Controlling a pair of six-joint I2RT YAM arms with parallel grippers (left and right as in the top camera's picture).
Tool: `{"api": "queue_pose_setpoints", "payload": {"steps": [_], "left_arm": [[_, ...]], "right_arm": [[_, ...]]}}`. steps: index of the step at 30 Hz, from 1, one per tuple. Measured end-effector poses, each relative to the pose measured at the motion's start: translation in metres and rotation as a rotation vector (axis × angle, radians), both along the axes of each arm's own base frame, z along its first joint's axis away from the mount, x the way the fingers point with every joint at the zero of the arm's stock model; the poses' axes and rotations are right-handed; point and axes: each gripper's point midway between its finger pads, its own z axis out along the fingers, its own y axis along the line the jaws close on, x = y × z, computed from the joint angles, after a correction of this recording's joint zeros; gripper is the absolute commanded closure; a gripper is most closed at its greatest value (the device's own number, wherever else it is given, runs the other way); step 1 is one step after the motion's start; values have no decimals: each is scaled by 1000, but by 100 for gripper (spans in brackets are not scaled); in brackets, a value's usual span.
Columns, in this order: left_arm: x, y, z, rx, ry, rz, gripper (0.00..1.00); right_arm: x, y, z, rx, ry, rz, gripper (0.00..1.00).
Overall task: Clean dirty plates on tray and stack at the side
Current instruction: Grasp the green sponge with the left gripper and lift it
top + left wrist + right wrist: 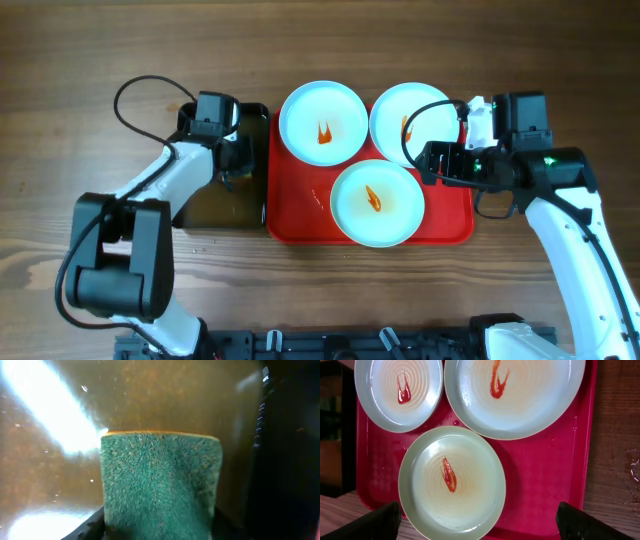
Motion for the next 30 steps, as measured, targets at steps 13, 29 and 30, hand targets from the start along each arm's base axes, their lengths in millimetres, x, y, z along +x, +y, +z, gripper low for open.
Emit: {"api": "queue_pose_setpoints", "payload": {"steps": [13,29,30], "left_arm": [[-17,1,9,-1,47,-2,96],[-41,-13,36,-96,87,-38,96],[-41,-13,36,-96,87,-38,96]], "right_arm": [[-2,0,-4,3,18,-8,35],[-10,8,-127,37,352,-26,63],[-11,8,-136,36,379,-32,69]]}}
